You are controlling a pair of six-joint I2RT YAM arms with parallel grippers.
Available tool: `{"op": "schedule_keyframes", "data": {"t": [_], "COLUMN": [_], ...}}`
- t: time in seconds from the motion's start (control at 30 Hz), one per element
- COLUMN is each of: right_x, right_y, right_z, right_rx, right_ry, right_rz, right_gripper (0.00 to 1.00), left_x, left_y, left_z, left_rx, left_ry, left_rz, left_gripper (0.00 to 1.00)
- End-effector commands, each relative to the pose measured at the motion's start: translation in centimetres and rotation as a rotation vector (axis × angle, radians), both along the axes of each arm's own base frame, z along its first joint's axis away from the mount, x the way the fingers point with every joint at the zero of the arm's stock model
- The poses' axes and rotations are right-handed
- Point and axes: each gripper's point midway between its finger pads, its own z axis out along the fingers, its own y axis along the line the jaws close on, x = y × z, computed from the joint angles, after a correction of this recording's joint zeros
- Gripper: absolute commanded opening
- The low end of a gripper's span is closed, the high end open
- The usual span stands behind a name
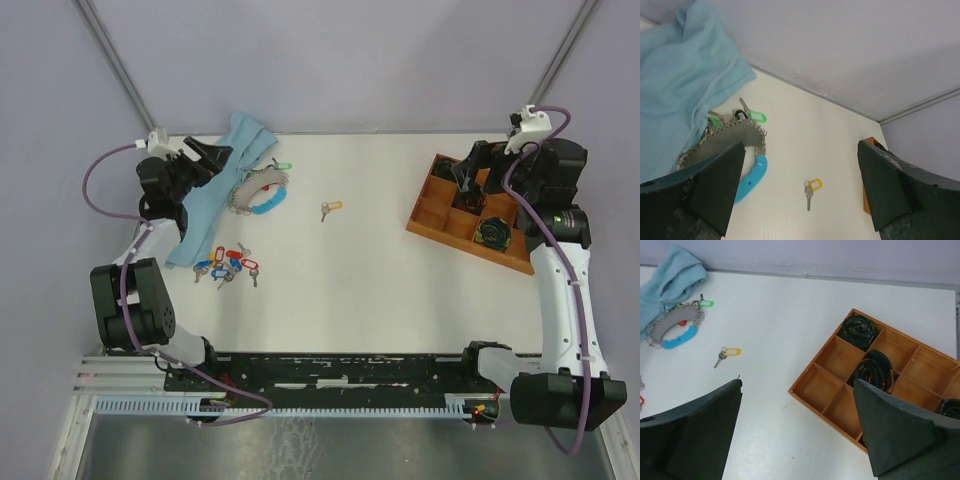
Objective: Remove the keys from the keyring
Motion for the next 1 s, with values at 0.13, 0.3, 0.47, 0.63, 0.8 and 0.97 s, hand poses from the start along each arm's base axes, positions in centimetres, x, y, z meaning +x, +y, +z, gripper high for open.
{"op": "schedule_keyframes", "data": {"t": [0.13, 0.3, 0.47, 0.63, 0.8, 0.97], "right_x": [-0.3, -1.2, -0.4, -0.9, -2.0, -2.2], "right_y": [2.6, 7.1, 9.1, 10.7, 12.5, 12.9], "right_z": [4.4, 4.2, 0.6, -3.6, -5.7, -7.1], "right_rx": [0.179, 0.275, 0.384, 0.406, 0.338, 0.274], "right_ry": [-0.126, -0.165, -0.032, 0.073, 0.104, 0.147], "right_rz": [0.078, 0.372, 0.51, 0.613, 0.705, 0.734], "right_gripper": [1.0, 1.0, 1.0, 1.0, 1.0, 1.0], "left_x": [-3.3, -3.9, -3.6, -2.5, -1.2, 0.3], "left_y": [0.4, 0.3, -1.5, -4.9, -7.6, -9.8], "left_z": [5.4, 3.6, -0.2, -4.8, -8.7, -10.6], "left_rx": [-0.183, -0.317, -0.298, -0.122, -0.026, -0.015], "left_ry": [-0.208, -0.225, -0.125, 0.02, 0.116, 0.164], "left_rz": [0.027, -0.042, -0.041, -0.016, -0.015, -0.03], "left_gripper": [0.99, 0.99, 0.99, 0.98, 0.95, 0.92]}}
